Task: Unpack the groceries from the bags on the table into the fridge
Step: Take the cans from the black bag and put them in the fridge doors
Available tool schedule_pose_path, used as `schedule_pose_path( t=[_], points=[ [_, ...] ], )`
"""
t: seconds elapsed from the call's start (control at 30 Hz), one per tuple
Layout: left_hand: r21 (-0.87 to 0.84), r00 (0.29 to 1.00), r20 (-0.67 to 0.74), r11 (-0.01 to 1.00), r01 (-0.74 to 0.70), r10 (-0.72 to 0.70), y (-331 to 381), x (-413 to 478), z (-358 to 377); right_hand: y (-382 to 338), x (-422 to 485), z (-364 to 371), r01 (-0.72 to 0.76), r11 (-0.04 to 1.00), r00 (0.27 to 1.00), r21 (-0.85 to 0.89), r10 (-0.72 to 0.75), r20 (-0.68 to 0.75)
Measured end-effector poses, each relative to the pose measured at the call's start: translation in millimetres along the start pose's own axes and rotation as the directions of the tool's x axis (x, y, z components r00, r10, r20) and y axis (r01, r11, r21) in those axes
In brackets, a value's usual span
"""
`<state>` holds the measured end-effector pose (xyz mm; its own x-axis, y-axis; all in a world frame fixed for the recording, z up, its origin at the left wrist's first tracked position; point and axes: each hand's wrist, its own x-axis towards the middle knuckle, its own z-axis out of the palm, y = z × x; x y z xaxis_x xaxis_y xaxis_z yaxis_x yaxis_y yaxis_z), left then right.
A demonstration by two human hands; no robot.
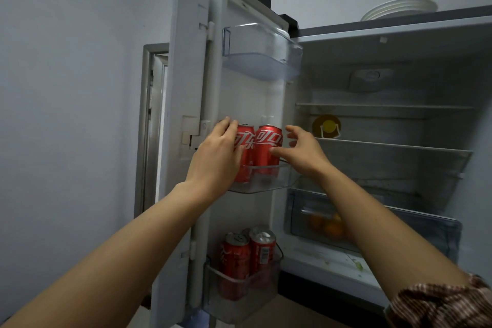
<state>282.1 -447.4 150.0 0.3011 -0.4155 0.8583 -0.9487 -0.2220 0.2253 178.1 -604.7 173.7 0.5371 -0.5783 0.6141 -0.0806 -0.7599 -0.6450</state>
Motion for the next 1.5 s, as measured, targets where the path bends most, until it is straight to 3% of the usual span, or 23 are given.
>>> schedule_pose_path(
  t=[0.27,0.47,0.7,0.9,1.13,1.5],
  points=[
    [0.046,0.98,-0.181,0.996,-0.076,0.083,-24.3,-10.8,-37.3,-46.1,-27.1,19.9,0.324,0.94,0.931,-0.105,-0.337,-0.141],
    [0.08,0.98,-0.196,0.996,0.032,-0.016,-74.3,-44.8,-89.8,-102.9,-70.5,77.9,0.488,0.873,0.862,-0.014,-0.485,-0.149],
    [0.224,0.951,-0.067,0.925,0.308,-0.3,-182.2,-130.6,-180.5,-166.3,-131.0,211.1,0.411,0.911,0.902,-0.019,-0.404,0.15],
    [0.374,0.865,0.009,0.804,0.462,-0.502,-284.1,-221.9,-279.3,-231.0,-197.0,348.9,0.395,0.914,0.862,-0.096,-0.333,0.382],
    [0.459,0.679,0.009,0.607,0.649,-0.734,-383.1,-328.5,-378.3,-293.6,-268.5,492.6,0.434,0.892,0.726,-0.124,-0.265,0.635],
    [0.571,0.547,-0.147,0.381,0.727,-0.824,-541.4,-430.8,-501.8,-409.8,-336.6,717.4,0.578,0.816,0.519,0.029,-0.395,0.758]
  ],
)
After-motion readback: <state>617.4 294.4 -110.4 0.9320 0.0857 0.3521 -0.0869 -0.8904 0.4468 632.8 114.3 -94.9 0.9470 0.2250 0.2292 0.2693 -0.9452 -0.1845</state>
